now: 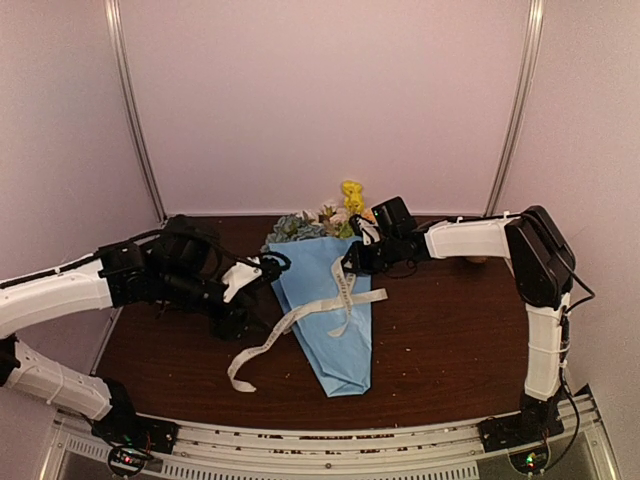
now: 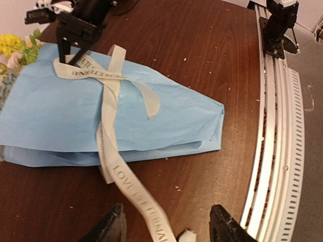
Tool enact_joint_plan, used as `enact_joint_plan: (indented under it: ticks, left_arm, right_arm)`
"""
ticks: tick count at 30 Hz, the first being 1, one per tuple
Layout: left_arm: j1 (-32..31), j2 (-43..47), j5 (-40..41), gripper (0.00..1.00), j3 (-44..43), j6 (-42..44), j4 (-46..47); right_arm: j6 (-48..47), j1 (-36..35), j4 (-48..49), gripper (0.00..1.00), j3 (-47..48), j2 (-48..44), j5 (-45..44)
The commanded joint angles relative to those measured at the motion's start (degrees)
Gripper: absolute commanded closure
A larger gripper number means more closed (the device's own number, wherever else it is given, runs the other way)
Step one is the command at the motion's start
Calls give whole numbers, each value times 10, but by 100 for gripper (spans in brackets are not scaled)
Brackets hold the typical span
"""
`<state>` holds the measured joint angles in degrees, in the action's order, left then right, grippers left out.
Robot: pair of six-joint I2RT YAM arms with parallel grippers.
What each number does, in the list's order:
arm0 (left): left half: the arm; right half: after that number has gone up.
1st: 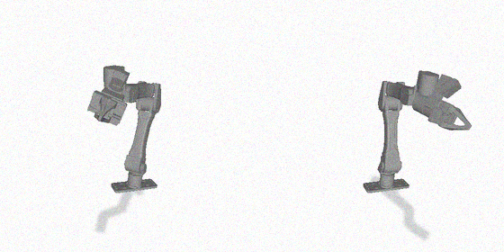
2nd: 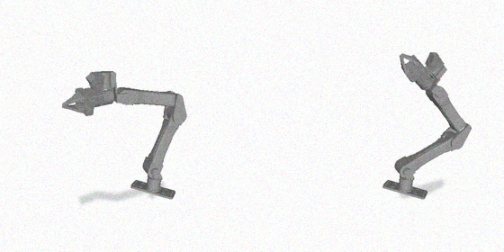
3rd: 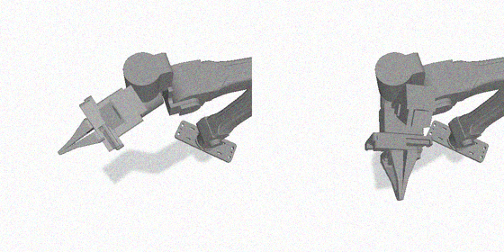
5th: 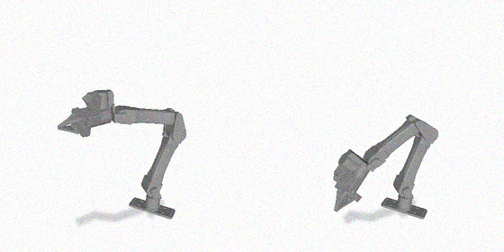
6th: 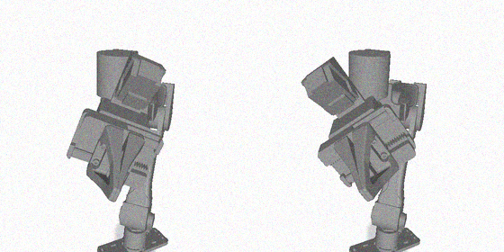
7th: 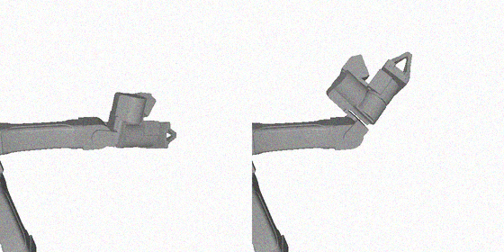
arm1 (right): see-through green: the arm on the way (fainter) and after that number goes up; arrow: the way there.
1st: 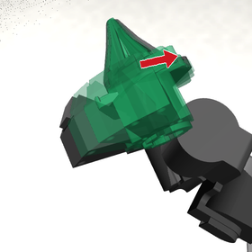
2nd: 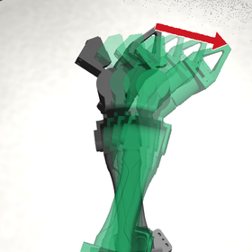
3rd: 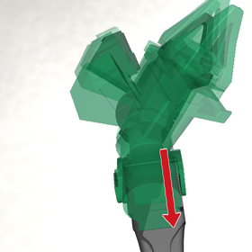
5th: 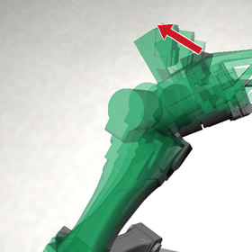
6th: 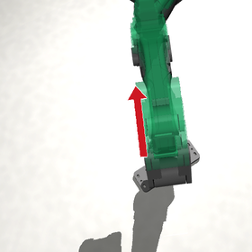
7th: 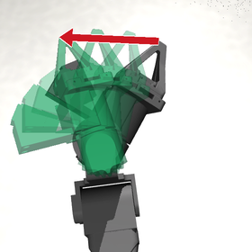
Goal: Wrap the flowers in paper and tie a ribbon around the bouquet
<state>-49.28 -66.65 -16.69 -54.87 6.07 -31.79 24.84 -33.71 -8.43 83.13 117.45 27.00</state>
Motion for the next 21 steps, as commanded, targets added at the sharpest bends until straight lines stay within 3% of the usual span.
enact_joint_plan:
  ticks: [1,7,11,12,18,21]
  left_arm:
    - [-25,-65,-19,33,-47,75,-5]
    - [-26,-231,62,25,-146,89,55]
    - [-28,-333,72,3,-208,90,78]
    - [-29,-348,76,2,-214,94,92]
    - [-37,-417,90,9,-257,119,126]
    - [-38,-444,97,26,-271,126,130]
  right_arm:
    - [3,-1,-4,80,17,6,11]
    - [1,-2,-31,73,21,-11,5]
    - [-11,-2,-48,65,16,-36,-13]
    - [-15,-2,-57,64,17,-39,-18]
    - [-20,-2,-84,61,26,-46,-21]
    - [-14,-2,-81,55,22,-59,-21]
